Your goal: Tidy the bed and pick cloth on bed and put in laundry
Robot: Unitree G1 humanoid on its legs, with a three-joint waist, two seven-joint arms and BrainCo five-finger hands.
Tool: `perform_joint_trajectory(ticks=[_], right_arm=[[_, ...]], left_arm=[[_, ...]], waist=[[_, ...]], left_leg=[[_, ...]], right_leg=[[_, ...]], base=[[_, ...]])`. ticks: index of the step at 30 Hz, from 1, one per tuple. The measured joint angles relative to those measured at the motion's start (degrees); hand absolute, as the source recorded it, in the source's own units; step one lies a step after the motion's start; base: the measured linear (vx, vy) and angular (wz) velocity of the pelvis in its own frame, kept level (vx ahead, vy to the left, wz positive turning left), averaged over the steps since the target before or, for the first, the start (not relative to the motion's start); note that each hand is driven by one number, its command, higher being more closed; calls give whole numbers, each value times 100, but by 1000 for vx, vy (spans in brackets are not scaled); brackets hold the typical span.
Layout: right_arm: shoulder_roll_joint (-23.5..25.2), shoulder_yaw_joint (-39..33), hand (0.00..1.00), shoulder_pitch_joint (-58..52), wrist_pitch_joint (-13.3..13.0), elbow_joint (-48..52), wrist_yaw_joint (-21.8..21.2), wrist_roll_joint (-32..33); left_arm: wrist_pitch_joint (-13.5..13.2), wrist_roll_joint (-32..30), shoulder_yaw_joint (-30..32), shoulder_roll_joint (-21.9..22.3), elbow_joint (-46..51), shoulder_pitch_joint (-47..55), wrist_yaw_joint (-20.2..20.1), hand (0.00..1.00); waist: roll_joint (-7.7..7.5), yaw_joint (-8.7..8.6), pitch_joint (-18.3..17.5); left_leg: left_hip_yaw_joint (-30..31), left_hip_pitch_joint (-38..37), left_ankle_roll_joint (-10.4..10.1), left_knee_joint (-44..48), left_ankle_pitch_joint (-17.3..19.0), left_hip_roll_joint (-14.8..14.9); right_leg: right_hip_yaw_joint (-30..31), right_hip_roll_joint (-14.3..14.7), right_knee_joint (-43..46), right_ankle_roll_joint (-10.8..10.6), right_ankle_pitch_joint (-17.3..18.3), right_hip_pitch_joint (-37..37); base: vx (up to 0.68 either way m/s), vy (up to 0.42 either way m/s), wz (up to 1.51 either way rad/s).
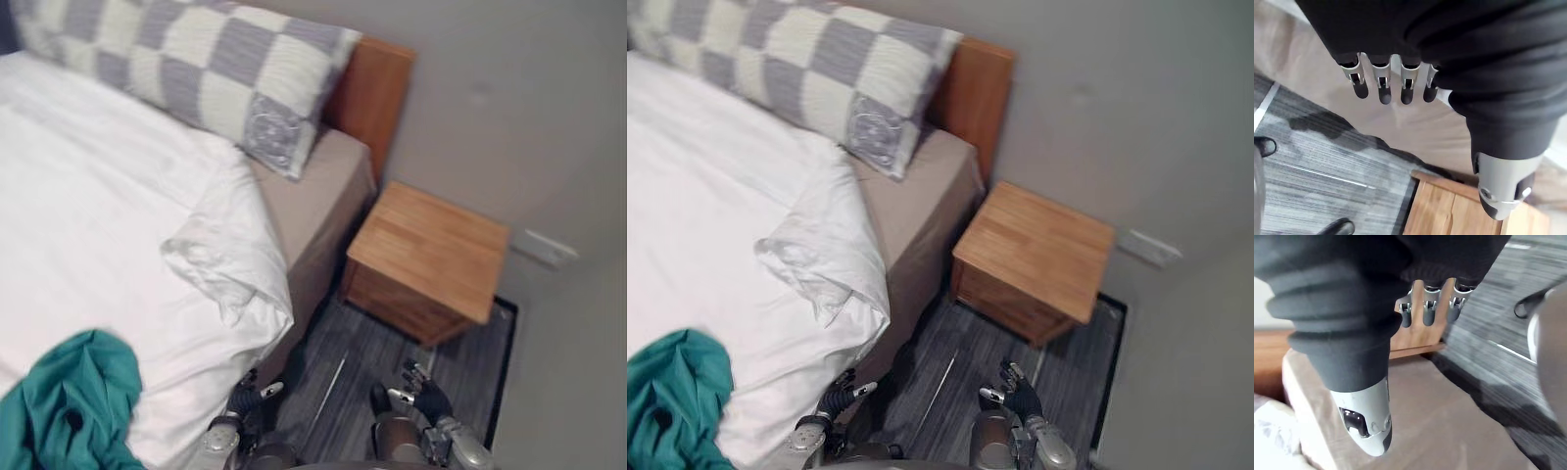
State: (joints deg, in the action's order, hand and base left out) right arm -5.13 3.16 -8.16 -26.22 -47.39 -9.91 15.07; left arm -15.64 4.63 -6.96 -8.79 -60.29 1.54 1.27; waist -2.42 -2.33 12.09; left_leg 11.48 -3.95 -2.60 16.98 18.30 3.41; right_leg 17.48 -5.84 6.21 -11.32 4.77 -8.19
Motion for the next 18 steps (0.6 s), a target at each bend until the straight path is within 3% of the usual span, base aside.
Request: perform_joint_trajectory(ticks=[1, 2, 3, 4, 5, 8, 9, 11, 13, 14, 15, 16, 17, 18], right_arm=[[32, 31, 0, -10, -47, 326, 244, 2], [-10, 78, 0, 5, -53, 559, 412, -2], [-108, 143, 0, 133, -109, 1092, 754, -9], [-209, 170, 0, 329, -162, 1517, 1066, -111], [-230, 149, 0, 441, -190, 1771, 1283, -227], [-508, -215, 0, 948, -165, 2563, 2041, -759], [-697, -460, 0, 1186, 74, 2744, 2303, -970], [-973, -675, 0, 1517, 438, 2753, 2445, -1181], [-1331, -817, 0, 1966, 805, 2755, 2481, -1399], [-1448, -866, 0, 2144, 966, 2740, 2473, -1491], [-1555, -883, 0, 2393, 1180, 2669, 2413, -1639], [-1587, -877, 0, 2532, 1282, 2586, 2354, -1697], [-1657, -848, 0, 2916, 1544, 2303, 2226, -1820], [-1765, -714, 0, 3259, 1735, 2014, 2150, -1838]], left_arm=[[29, 90, 51, 2, -58, 42, 13, 0], [2, 149, 78, 44, -15, 157, -1, 0], [-57, 247, 291, 146, 138, 345, 13, 0], [-115, 272, 411, 160, 192, 418, -4, 0], [-121, 298, 447, 159, 191, 428, -31, 0], [-128, 370, 482, 156, 216, 441, -194, 0], [-120, 360, 481, 163, 244, 425, -317, 0], [-93, 355, 460, 154, 289, 424, -454, 0], [-59, 304, 413, 144, 388, 470, -569, 0], [-28, 296, 413, 144, 439, 491, -617, 0], [43, 295, 453, 131, 552, 496, -640, 0], [70, 287, 473, 112, 623, 520, -641, 0], [136, 193, 474, 60, 699, 524, -644, 0], [173, 113, 475, 28, 697, 524, -649, 0]], waist=[[137, 1, 35], [234, 85, -23], [364, 195, -79], [367, 220, -88], [348, 210, -100], [302, 157, -128], [324, 153, -101], [329, 223, -100], [382, 292, -134], [427, 314, -164], [315, 356, -131], [267, 414, -147], [214, 508, -159], [214, 495, -160]], left_leg=[[306, 7, -224, 162, 191, 215], [345, 27, -251, 168, 177, 390], [427, 51, -386, 127, 101, 657], [415, 103, -607, 67, -109, 776], [384, 159, -638, 47, -257, 799], [-313, 647, -426, 167, -938, 899], [-1087, 902, -295, 576, -976, 1034], [-2039, 1030, -115, 1055, -868, 1079], [-3051, 1003, 12, 839, -831, 1079], [-3183, 926, 15, 533, -836, 1036], [-3209, 814, 21, 132, -1017, 862], [-3184, 787, 58, -60, -1130, 759], [-3020, 723, 76, -466, -1381, 532], [-2876, 731, 112, -651, -1515, 399]], right_leg=[[-279, 223, 400, 84, -335, 45], [-413, 371, 533, 220, -239, 26], [-701, 568, 787, 422, -69, -1], [-979, 590, 991, 538, 66, -12], [-1158, 561, 1089, 613, 135, -7], [-2179, 279, 894, 818, 233, 337], [-2770, 212, 628, 884, 193, 725], [-3278, 133, 479, 931, 198, 1020], [-3774, 60, 383, 890, 227, 1197], [-3911, 8, 385, 845, 255, 1194], [-4055, -112, 384, 822, 258, 1181], [-4106, -167, 374, 799, 232, 1173], [-4251, -257, 368, 766, 211, 1169], [-4369, -333, 377, 754, 205, 1172]], base=[[285, -540, 166], [297, -609, 120], [172, -431, 89], [146, -419, 104], [108, -383, 134], [74, -331, 188], [32, -225, 189], [-8, -121, 151], [-64, 2, 137], [-65, 45, 132], [-26, 47, 77], [-38, 47, 74], [-42, 42, 71], [-46, 43, 72]])
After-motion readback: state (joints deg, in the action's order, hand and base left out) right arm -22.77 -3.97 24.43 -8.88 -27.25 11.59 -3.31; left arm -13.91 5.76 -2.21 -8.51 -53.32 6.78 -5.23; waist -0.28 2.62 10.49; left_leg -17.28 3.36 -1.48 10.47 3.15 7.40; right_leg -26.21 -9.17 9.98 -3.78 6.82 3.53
